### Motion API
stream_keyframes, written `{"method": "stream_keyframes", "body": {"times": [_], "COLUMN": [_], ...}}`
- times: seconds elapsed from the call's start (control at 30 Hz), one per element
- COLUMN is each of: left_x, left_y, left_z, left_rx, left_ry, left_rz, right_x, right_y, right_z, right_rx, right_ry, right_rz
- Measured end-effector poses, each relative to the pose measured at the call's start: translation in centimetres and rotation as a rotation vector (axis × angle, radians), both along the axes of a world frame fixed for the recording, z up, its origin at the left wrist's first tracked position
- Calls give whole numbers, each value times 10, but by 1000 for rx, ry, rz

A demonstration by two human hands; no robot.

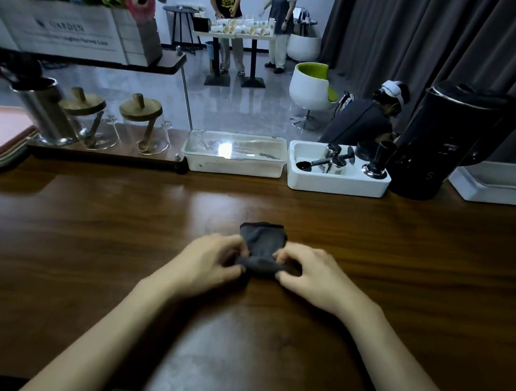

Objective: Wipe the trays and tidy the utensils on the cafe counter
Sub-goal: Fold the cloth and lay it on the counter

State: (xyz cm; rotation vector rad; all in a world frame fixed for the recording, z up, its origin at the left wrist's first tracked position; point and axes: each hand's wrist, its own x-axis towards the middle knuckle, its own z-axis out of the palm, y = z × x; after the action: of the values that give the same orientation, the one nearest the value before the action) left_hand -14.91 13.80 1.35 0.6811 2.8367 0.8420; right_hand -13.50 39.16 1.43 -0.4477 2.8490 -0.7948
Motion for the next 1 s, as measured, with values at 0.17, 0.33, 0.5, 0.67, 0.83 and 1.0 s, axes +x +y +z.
{"method": "stream_keyframes", "body": {"times": [0.17,0.33,0.5,0.67,0.83,1.0], "left_x": [10,12,15,15,16,15], "left_y": [6,6,7,5,3,1], "left_z": [-15,-19,-32,-40,-50,-43], "left_rx": [83,95,44,-50,-115,-53], "left_ry": [7,20,88,203,239,153], "left_rz": [60,44,4,-11,20,18], "right_x": [10,17,13,12,19,14], "right_y": [-1,-7,-6,-6,-11,-5], "right_z": [-17,-23,-21,-19,-28,-30], "right_rx": [-79,-73,-69,-65,5,-53], "right_ry": [-27,40,62,62,115,15], "right_rz": [-90,-4,-25,-44,16,-72]}}
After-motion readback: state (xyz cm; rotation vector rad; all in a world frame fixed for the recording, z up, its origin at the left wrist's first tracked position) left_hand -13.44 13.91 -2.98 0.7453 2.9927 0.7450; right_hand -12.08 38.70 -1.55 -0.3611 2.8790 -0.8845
